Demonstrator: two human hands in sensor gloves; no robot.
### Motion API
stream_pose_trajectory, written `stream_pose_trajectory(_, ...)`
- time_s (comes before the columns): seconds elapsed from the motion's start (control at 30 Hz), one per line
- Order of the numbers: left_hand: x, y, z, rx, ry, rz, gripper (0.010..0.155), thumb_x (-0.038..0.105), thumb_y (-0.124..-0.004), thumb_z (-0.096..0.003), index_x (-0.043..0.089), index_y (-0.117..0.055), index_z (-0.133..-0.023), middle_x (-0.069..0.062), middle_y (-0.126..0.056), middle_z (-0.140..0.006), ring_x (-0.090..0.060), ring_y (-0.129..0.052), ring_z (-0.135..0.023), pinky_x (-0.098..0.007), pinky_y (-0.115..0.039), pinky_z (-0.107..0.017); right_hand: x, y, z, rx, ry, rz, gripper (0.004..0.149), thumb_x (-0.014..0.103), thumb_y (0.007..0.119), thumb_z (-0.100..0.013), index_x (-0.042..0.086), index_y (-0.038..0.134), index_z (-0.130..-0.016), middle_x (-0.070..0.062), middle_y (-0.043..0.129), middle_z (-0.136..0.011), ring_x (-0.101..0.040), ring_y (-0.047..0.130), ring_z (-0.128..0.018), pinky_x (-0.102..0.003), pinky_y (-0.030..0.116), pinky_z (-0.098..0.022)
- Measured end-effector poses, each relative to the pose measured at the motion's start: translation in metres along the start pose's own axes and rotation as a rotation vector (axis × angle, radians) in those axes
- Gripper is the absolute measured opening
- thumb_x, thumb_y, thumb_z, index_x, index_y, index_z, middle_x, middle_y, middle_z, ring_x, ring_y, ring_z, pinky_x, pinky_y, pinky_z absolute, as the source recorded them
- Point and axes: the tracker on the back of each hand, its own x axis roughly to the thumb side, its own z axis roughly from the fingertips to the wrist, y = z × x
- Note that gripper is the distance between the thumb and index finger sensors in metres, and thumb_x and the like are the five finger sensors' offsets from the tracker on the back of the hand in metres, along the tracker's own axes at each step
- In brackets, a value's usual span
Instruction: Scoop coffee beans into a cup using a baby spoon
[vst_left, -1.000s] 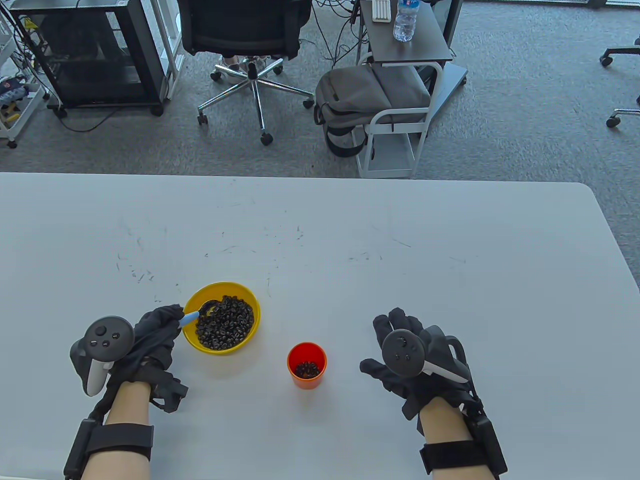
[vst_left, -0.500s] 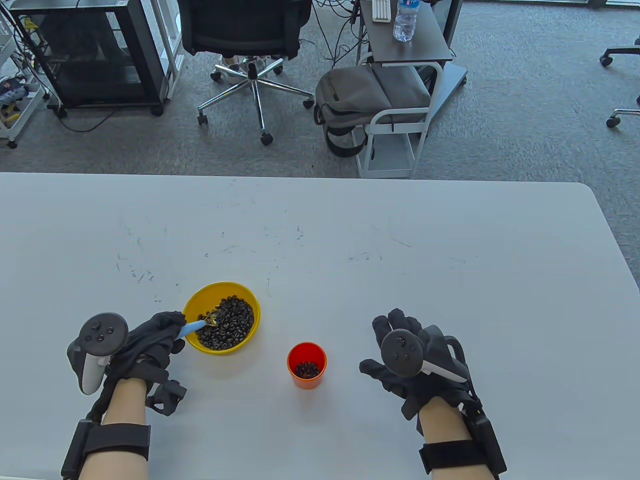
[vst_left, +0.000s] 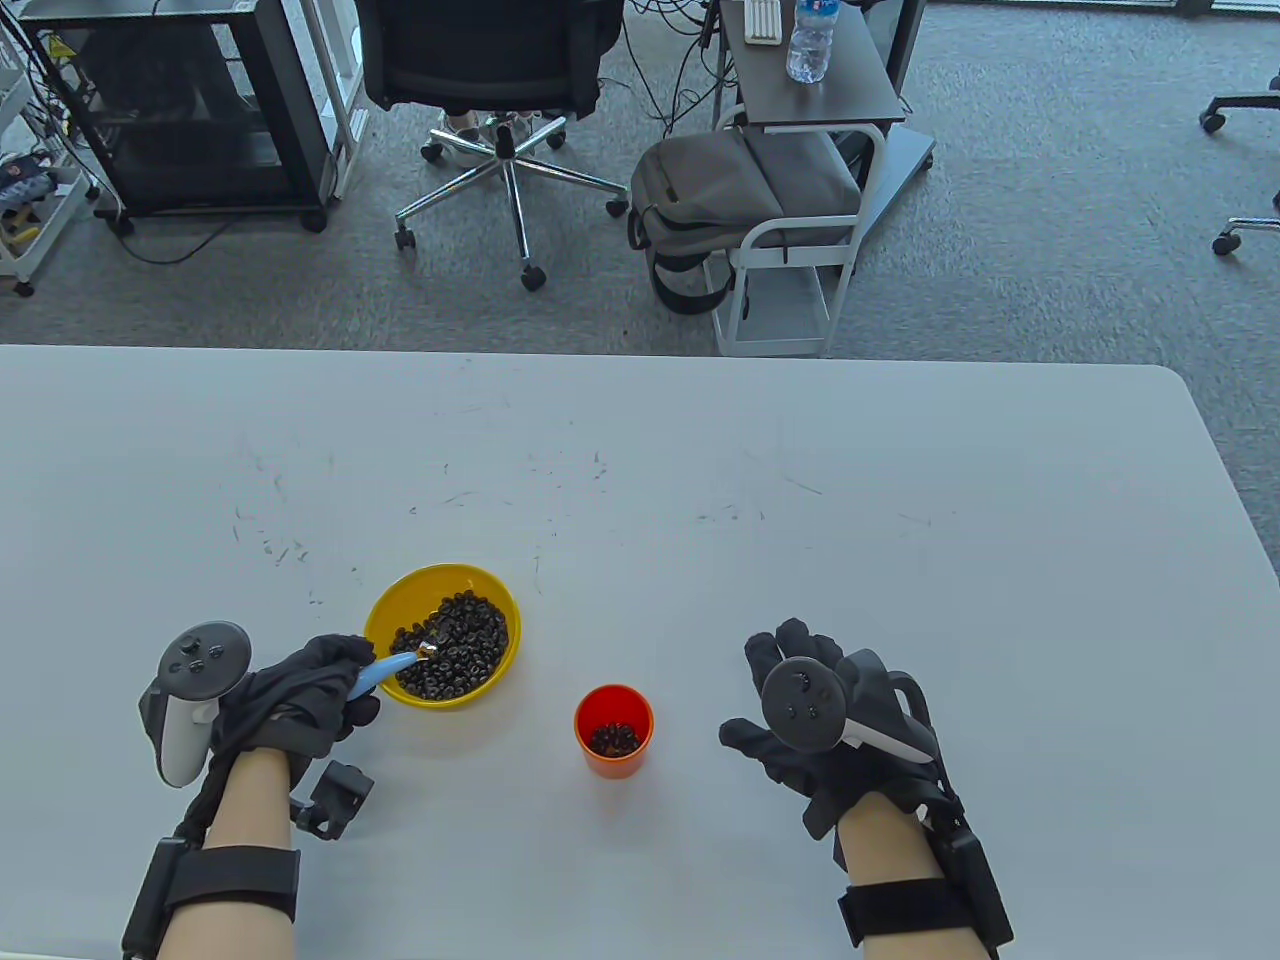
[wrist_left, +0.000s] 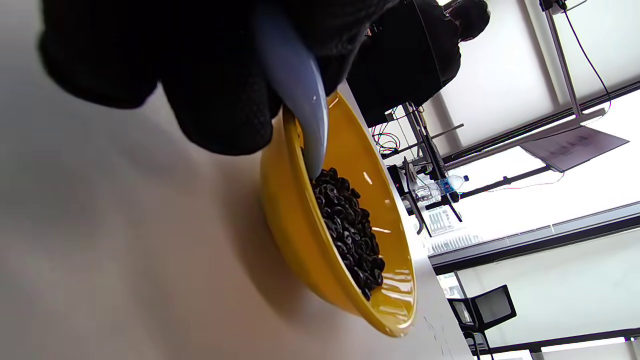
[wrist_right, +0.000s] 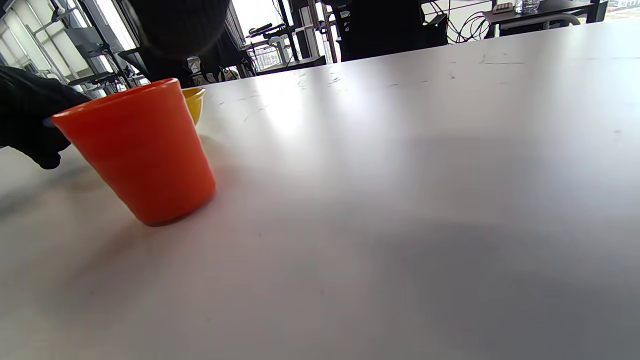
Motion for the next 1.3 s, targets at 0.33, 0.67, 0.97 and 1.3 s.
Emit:
stream_pose_trajectory(0.33, -0.001, 0.005, 0.004, 0.023, 0.010, 0.104, 0.043, 0.006, -0.065, -0.0568, -0.003, -0.073, -0.098, -0.038, -0.081, -0.086, -0.044, -0.098, -0.056, -0.065, -0.079, -0.048, -0.001, -0.001, 0.000, -0.005, 0.000, -0.005, 0.085, 0.054, 0.066, -0.057, -0.002, 0.030, -0.109, -0.041, 0.024, -0.108, -0.067, 0.036, -0.090, -0.077, 0.046, -0.062)
stream_pose_trajectory(0.67, 0.006, 0.007, 0.006, 0.025, -0.040, 0.153, 0.043, 0.007, -0.064, -0.0570, -0.002, -0.073, -0.098, -0.037, -0.080, -0.087, -0.043, -0.098, -0.057, -0.065, -0.079, -0.048, -0.001, -0.001, 0.000, -0.007, 0.001, -0.007, 0.085, 0.054, 0.066, -0.057, -0.002, 0.030, -0.109, -0.041, 0.024, -0.108, -0.067, 0.036, -0.090, -0.077, 0.046, -0.062)
stream_pose_trajectory(0.97, 0.005, 0.006, 0.004, 0.016, -0.045, 0.143, 0.043, 0.007, -0.064, -0.0571, -0.002, -0.073, -0.098, -0.037, -0.080, -0.087, -0.043, -0.098, -0.057, -0.065, -0.079, -0.049, -0.001, 0.000, 0.000, -0.004, 0.001, -0.004, 0.085, 0.054, 0.066, -0.056, -0.002, 0.030, -0.109, -0.041, 0.024, -0.108, -0.067, 0.036, -0.090, -0.077, 0.046, -0.062)
stream_pose_trajectory(1.3, 0.023, -0.006, 0.006, -0.041, -0.124, 0.120, 0.043, 0.007, -0.064, -0.0573, -0.002, -0.073, -0.098, -0.036, -0.081, -0.087, -0.042, -0.098, -0.056, -0.064, -0.080, -0.048, -0.001, -0.001, 0.001, -0.007, 0.001, -0.008, 0.085, 0.054, 0.066, -0.057, -0.002, 0.030, -0.109, -0.041, 0.024, -0.108, -0.067, 0.036, -0.090, -0.077, 0.046, -0.062)
